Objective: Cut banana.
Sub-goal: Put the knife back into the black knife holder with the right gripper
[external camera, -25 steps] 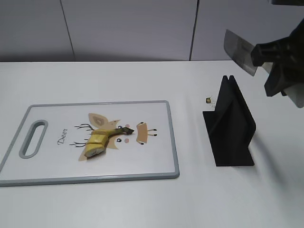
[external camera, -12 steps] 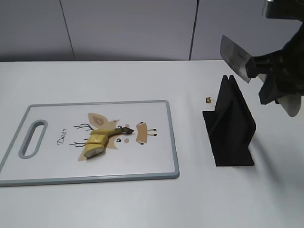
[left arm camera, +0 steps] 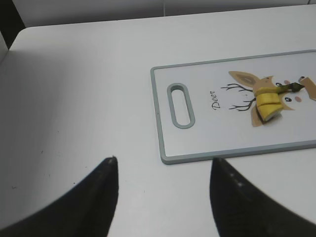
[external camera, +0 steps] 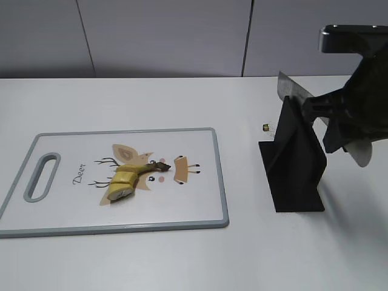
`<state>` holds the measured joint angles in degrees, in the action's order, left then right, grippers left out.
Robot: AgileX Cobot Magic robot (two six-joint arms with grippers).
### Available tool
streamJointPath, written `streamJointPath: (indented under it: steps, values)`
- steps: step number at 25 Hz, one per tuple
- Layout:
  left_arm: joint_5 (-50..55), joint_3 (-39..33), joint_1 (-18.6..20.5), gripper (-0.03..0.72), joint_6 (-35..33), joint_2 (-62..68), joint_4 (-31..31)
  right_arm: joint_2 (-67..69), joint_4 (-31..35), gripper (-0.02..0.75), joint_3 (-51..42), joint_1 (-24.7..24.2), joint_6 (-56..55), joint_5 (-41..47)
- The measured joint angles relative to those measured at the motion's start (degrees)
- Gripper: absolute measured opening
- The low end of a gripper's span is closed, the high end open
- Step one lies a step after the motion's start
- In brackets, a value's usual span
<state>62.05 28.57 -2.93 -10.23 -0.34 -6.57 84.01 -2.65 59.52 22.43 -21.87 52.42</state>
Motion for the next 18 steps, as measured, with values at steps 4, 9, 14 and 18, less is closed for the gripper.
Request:
streamJointPath:
  steps: [4,9,14,18]
  values:
    - [0.00,0.00,0.00,0.574,0.00,0.00,0.05,1.58,0.05,0.162,-0.12,0.00,0.04,0.22]
    - [0.00,0.00,0.00,0.574,0.00,0.00,0.05,3.33,1.86,0.162,-0.24,0.00,0.11,1.60]
    - [0.00,0.00,0.00,0.574,0.00,0.00,0.05,4.29,3.23,0.162,-0.36,0.00,0.11,1.72]
    - [0.00,0.00,0.00,0.566,0.00,0.00,0.05,4.36,4.67,0.163,-0.36,-0.11,0.46,1.72]
